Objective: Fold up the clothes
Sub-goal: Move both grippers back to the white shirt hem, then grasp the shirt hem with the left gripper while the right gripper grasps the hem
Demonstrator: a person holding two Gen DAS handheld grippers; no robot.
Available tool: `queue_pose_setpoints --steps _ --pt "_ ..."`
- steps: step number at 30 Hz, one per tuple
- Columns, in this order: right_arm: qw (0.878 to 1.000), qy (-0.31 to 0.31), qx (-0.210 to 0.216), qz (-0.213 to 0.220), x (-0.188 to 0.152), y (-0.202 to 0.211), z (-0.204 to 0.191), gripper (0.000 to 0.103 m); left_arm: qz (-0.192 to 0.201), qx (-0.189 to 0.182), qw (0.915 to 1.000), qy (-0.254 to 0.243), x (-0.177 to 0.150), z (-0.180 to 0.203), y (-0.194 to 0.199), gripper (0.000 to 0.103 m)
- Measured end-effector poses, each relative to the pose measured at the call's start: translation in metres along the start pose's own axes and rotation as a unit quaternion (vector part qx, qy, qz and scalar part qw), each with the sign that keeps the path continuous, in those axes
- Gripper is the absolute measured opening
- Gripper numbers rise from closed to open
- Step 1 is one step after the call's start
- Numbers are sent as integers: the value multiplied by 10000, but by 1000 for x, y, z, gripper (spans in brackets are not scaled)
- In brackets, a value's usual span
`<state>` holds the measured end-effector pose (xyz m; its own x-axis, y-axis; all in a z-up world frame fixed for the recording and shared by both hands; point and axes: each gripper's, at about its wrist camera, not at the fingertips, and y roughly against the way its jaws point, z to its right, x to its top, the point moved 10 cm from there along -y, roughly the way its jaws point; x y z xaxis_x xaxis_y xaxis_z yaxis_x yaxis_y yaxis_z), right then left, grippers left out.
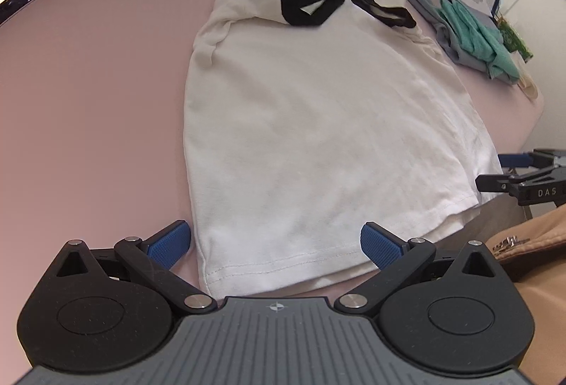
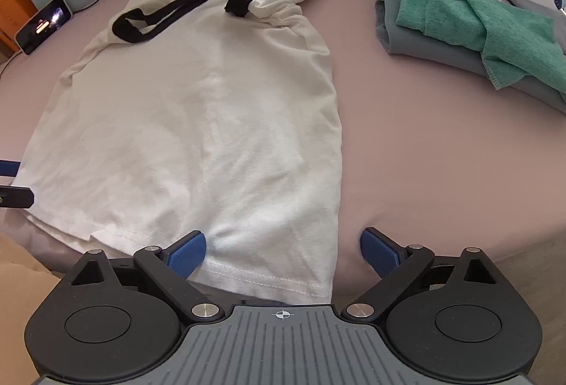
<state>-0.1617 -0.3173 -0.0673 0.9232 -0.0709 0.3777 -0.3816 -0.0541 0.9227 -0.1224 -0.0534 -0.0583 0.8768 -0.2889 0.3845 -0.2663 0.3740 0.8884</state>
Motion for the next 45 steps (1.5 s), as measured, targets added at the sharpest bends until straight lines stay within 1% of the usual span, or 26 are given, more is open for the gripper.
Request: queue_pose_setpoints --steps 2,4,5,6,7,8,9,10,11,12,16,18,20,22,25,28,31,34,36,39,41,45 --pt "10000 -83 -3 36 0 3 2 85 44 -10 9999 151 1 -5 3 94" --pt "9998 -208 -22 69 0 7 7 67 78 15 9996 278 2 -10 6 80" --pt "9995 -297 -25 86 1 10 11 62 85 79 9994 312 2 -13 8 76" --pt "9992 -373 -28 107 1 12 15 51 92 144 9993 347 2 -16 10 65" --pt "9990 -440 -30 122 1 13 18 42 103 222 9989 398 2 -20 12 48" --pt "9987 -500 -18 130 1 14 21 39 119 317 9982 491 3 -25 14 38" --pt "9984 -546 13 131 2 14 22 29 127 364 9974 605 3 -30 16 16" --pt "9983 -566 55 122 2 15 22 20 124 355 9966 734 3 -35 17 5" --pt "9984 -553 106 109 4 15 20 17 117 290 9959 846 4 -37 18 4" --pt "9984 -534 157 100 5 15 19 4 112 160 9957 906 4 -36 18 4" --pt "9971 -702 286 86 11 16 18 4 173 56 9950 983 9 -33 20 4" --pt "9954 -860 400 166 16 20 20 4 290 -36 9939 1062 17 -32 27 4" --pt "9930 -1003 546 308 25 28 22 4 520 -176 9929 1055 33 -28 38 4" --pt "9918 -1036 590 463 37 36 22 4 776 -307 9915 997 51 -23 49 4" --pt "9898 -1019 661 750 59 48 19 4 1215 -413 9892 704 86 -14 66 4" --pt "9872 -919 707 1099 90 61 19 4 1562 -481 9856 441 123 -8 76 4" --pt "9836 -735 707 1484 130 70 22 4 1870 -457 9810 233 165 -11 78 4" --pt "9791 -604 650 1832 173 71 27 4 2037 -462 9774 323 208 -20 68 4" --pt "9761 -535 582 2024 200 68 31 4 2101 -377 9765 299 234 -27 59 4" --pt "9738 -415 486 2181 239 54 36 4 2225 -287 9742 258 272 -36 46 4" --pt "9742 -326 429 2193 262 40 38 4 2278 -200 9732 253 295 -42 37 4" --pt "9746 -303 316 2197 301 11 46 4 2273 -88 9731 360 331 -52 15 4"
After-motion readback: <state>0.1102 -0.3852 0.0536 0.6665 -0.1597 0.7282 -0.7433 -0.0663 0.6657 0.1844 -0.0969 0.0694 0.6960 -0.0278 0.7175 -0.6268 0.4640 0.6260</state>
